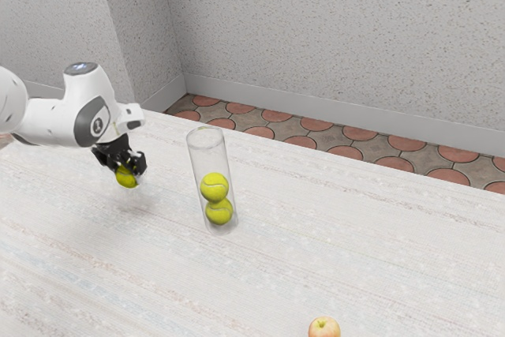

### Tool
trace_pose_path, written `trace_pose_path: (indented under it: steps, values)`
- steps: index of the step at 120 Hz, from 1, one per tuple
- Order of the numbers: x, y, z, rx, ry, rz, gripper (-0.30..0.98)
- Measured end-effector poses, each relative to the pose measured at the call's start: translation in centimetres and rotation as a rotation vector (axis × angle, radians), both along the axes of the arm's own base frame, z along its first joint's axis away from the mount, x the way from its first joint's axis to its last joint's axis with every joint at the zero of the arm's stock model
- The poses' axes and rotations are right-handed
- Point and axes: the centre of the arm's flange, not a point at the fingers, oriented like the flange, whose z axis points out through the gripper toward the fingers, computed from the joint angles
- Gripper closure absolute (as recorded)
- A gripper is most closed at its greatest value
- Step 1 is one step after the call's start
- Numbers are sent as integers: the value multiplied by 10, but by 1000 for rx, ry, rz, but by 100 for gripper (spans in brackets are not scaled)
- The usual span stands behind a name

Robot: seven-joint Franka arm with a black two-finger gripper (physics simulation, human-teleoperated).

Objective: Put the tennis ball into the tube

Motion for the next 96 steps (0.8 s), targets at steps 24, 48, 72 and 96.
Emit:
trace_pose_path:
  steps: [24, 48, 72, 96]
  values:
    - [29, -44, 163, 9, -74, -25, 65]
    - [12, -95, 209, -23, 24, -38, 63]
    - [7, -172, 219, -46, 73, -118, 58]
    - [10, -210, 215, -52, 65, -152, 48]
